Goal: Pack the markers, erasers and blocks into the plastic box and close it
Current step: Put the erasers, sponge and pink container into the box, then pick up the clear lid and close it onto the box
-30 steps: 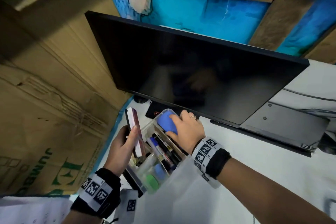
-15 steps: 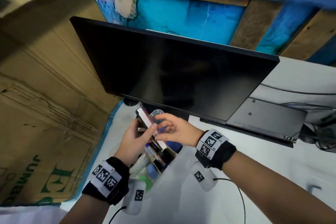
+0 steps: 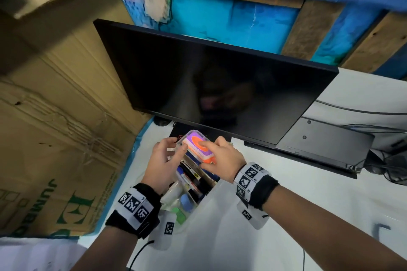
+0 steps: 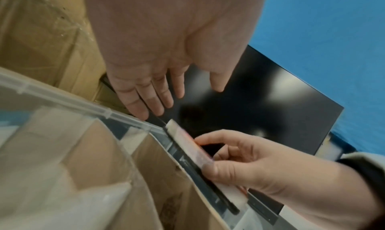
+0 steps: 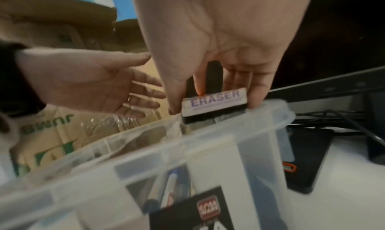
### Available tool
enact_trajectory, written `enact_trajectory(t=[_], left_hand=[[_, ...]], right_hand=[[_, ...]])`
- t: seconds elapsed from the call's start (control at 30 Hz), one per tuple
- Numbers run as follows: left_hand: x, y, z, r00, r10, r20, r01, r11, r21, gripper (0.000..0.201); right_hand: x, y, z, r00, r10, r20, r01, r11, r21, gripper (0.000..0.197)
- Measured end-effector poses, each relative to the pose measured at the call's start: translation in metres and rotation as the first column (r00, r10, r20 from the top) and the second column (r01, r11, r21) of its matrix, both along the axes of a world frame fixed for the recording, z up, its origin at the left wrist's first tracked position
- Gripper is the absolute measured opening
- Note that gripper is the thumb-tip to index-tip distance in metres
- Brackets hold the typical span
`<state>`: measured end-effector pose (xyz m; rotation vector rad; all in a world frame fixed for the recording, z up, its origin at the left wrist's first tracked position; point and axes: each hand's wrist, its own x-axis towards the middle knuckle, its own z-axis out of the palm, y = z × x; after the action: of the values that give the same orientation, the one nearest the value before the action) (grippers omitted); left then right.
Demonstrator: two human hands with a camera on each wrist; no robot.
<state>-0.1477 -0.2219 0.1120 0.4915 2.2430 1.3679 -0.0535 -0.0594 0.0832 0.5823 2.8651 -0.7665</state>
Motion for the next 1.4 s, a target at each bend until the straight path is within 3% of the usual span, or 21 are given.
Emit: enact_trajectory(t=[0.13, 0.33, 0.5, 0.6, 0.73, 0.83, 1.0, 1.13, 1.3, 1.4], left_hand=[[-0.002, -0.010, 0.001, 0.998, 0.012, -0.060, -0.014, 0.999, -0.042, 0.044], [0.012, -0.003, 0.014, 0.992, -0.093, -0.089, 0.094, 0.996, 0.009, 0.029], [0.057, 0.046, 0.014, 0.967, -0.247, -0.067, 0.252, 0.963, 0.094, 0.019], [0.107, 0.095, 0.002, 0.914, -0.392, -0.108, 0.398, 0.916, 0.052, 0.030], [0.188, 0.173, -0.030, 0.765, -0.642, -0.051, 0.638, 0.767, -0.076, 0.057], [0.247, 0.228, -0.055, 0.644, -0.763, 0.059, 0.760, 0.627, -0.172, 0.077], [0.321, 0.276, -0.102, 0.569, -0.782, 0.253, 0.817, 0.504, -0.280, 0.088], [0.351, 0.278, -0.128, 0.535, -0.778, 0.329, 0.842, 0.457, -0.287, 0.087], [0.363, 0.280, -0.142, 0.618, -0.628, 0.473, 0.762, 0.626, -0.163, 0.090], [0.354, 0.276, -0.140, 0.629, -0.595, 0.500, 0.752, 0.627, -0.201, 0.077]], right_hand=[[-0.003, -0.015, -0.011, 0.999, 0.022, -0.024, -0.017, 0.975, 0.220, 0.058], [0.026, 0.000, -0.001, 0.989, -0.057, -0.136, 0.063, 0.997, 0.043, 0.051], [0.109, 0.047, -0.004, 0.899, -0.370, -0.234, 0.376, 0.926, -0.019, 0.048], [0.184, 0.085, -0.016, 0.777, -0.612, -0.151, 0.623, 0.781, 0.039, 0.064], [0.298, 0.129, -0.035, 0.498, -0.858, 0.121, 0.848, 0.512, 0.140, 0.098], [0.372, 0.147, -0.050, 0.279, -0.918, 0.282, 0.925, 0.336, 0.176, 0.119], [0.443, 0.159, -0.083, 0.052, -0.901, 0.430, 0.981, 0.127, 0.146, 0.138], [0.462, 0.161, -0.091, 0.027, -0.892, 0.452, 0.994, 0.071, 0.080, 0.134], [0.462, 0.158, -0.092, 0.056, -0.874, 0.482, 0.994, 0.095, 0.057, 0.130], [0.457, 0.153, -0.086, 0.121, -0.893, 0.434, 0.991, 0.082, -0.106, 0.128]])
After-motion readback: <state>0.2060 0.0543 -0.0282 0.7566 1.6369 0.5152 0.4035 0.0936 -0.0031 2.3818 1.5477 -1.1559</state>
